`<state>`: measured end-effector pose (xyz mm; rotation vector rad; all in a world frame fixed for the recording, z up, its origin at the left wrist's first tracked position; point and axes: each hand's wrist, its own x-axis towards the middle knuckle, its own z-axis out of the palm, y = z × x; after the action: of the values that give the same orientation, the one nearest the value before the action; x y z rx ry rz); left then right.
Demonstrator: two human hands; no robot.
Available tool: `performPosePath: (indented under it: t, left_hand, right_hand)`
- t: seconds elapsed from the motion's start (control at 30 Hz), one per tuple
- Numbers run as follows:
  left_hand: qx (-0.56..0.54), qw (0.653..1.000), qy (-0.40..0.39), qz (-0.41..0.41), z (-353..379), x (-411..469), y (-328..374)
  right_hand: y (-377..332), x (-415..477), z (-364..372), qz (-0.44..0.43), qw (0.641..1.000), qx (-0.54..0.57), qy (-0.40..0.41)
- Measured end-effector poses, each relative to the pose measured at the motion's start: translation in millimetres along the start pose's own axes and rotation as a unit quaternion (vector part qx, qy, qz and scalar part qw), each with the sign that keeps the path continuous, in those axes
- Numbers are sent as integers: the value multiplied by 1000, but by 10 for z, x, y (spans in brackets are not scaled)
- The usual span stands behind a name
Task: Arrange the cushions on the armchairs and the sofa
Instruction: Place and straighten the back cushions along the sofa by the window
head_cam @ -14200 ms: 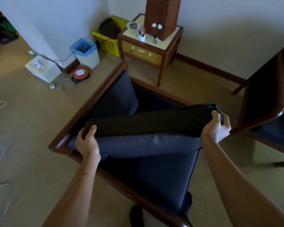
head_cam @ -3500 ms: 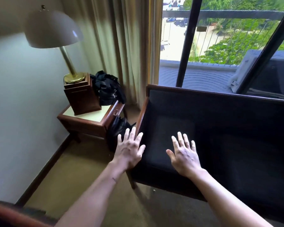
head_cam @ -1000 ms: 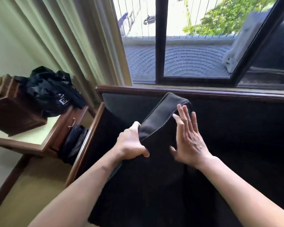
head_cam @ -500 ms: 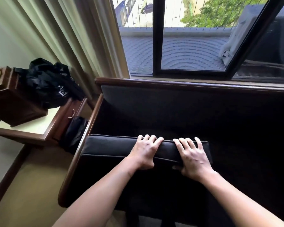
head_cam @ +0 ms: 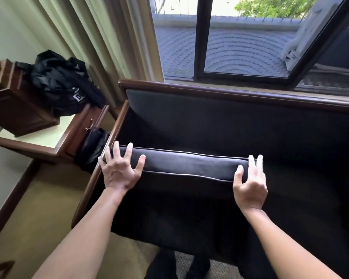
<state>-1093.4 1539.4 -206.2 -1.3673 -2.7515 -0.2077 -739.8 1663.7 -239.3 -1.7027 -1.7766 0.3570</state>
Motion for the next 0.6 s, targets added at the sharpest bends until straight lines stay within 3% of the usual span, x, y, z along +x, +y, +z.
performPosePath:
  t: [0.13, 0.23, 0.3, 0.37, 0.43, 0.6]
  left_hand:
    - [-156, 982, 33, -101, -10, 264, -94]
    - [-291, 943, 46, -155, 36, 450, -198]
    - [-415, 880, 32, -229, 83, 547, -222]
    - [-523, 796, 16, -306, 142, 635, -206]
    - [-561, 753, 19, -343, 171, 781, -168]
    - [-541, 760, 4, -361, 168, 1210, -122]
  right_hand:
    - [-148, 150, 98, 124, 980, 140, 63]
    - [-302, 267, 151, 251, 935, 231, 95]
    - [-389, 301, 215, 265, 923, 250, 119]
    - [-481, 355, 278, 269, 920, 252, 135]
    - [-582, 453, 337, 285, 914, 251, 145]
    - [-814, 717, 467, 317, 900, 221, 199]
